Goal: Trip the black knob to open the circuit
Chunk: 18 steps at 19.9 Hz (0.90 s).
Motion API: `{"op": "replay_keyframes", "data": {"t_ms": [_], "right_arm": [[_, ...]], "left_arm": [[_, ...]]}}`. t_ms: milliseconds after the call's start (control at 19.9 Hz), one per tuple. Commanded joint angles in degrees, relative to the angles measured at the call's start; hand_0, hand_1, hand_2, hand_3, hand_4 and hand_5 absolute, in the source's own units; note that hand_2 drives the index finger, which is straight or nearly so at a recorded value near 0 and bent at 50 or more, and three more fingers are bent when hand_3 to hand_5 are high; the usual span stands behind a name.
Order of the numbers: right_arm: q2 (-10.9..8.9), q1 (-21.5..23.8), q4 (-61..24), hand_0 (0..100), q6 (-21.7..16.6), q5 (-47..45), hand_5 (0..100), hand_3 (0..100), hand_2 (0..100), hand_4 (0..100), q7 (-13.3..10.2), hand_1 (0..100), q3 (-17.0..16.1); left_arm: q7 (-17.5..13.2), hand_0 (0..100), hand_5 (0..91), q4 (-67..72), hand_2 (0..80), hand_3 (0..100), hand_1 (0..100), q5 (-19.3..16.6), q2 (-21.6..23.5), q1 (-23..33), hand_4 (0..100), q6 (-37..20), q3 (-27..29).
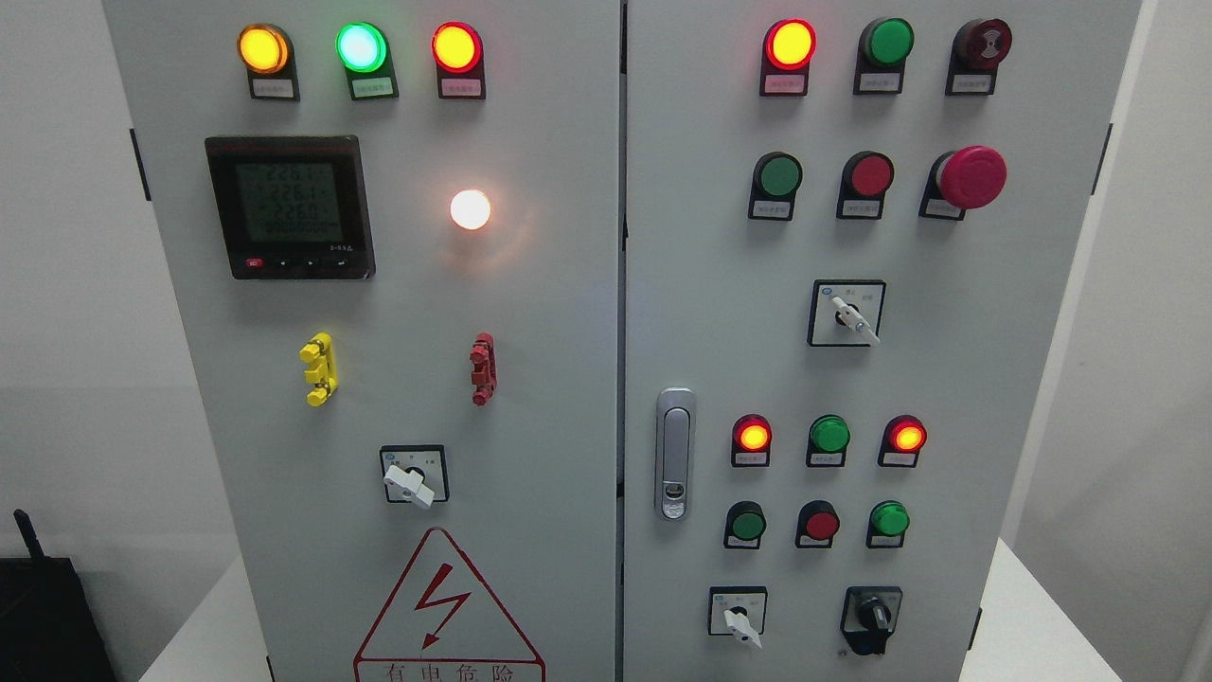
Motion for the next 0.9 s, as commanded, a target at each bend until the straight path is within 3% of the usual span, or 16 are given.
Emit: {"op": "replay_keyframes", "data": {"t_ms": [0,351,852], "right_arm": [[0.18,-0.18,0.2,5,-0.21,0.17,0,0,0,0,0.32,13,-0.06],[0.18,-1.06,0.2,5,-0.21,-0.27,0,0,0,0,2.69,14,-0.33],[0.62,-2.2,-0.41,5,-0.21,-0.62,0,0,0,0,2.78,14,-0.33]], "left_arm": [[0.02,12,0.0,0.06,0.0,0,39,0.14,-0.03,-0.03,0,-0.02,0.05],[0.02,12,0.0,0.06,0.0,0,39,0.14,-0.03,-0.11,0,-0.02,0.05],[0.02,12,0.0,0.06,0.0,0,39,0.14,-0.03,-0.03,0,0.07,0.05]]}}
